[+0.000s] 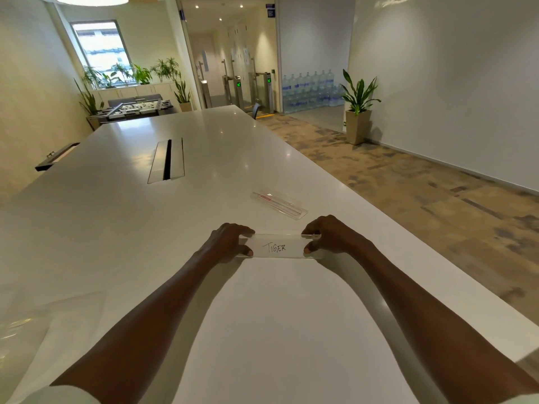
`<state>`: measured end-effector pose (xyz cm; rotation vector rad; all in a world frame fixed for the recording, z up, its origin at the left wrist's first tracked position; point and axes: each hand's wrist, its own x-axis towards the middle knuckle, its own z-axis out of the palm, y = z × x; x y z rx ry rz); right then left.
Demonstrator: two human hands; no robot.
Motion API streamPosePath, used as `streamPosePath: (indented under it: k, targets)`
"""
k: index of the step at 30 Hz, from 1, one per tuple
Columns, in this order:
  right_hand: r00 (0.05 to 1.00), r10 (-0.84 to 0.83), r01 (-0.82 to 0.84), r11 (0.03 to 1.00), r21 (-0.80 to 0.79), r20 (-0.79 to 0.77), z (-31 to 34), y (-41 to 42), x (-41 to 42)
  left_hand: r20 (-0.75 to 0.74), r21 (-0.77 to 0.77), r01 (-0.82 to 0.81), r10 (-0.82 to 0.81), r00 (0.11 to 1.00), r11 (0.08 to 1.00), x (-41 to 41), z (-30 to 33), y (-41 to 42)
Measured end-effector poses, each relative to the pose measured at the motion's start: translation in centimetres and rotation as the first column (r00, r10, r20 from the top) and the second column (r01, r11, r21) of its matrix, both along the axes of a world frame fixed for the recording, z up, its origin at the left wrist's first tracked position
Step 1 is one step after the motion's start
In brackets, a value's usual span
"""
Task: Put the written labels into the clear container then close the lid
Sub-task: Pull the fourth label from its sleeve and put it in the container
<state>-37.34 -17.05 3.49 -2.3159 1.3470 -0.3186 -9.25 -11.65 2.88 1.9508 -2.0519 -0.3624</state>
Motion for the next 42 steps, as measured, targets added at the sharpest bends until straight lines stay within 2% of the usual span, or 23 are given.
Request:
streamPosePath:
  k: [4,12,21,31,42]
  targets:
    - [0.999,-0.013,0.011,0.999,-0.039,-0.053,0.2,0.4,0.4,-0.025,0.027,0.003,-0.003,1.000,1.000,0.1,0.4,-0.3]
    - [0.990,-0.044,0.028,0.992,-0.124,-0.132,0.8,1.3,1.0,0.046,-0.029,0.002,0.000,0.999,1.000,-0.1,0.9,-0.1]
    - [0.991,-0.027,0.014,0.995,-0.100,-0.132,3.3,2.9,2.8,0.003,-0.025,0.007,-0.007,1.000,1.000,2.4,2.7,1.5]
    - [0.998,0.047,-0.053,0.983,-0.174,-0.035,6.8,6.3,10.3,-0.049,-0.052,-0.004,0.001,0.999,0.999,10.4,7.5,6.7]
    - [0.987,0.163,-0.160,0.953,-0.256,-0.012,9.7,12.0,21.8,-0.020,-0.113,-0.063,0.061,0.998,0.992,21.4,10.7,15.2]
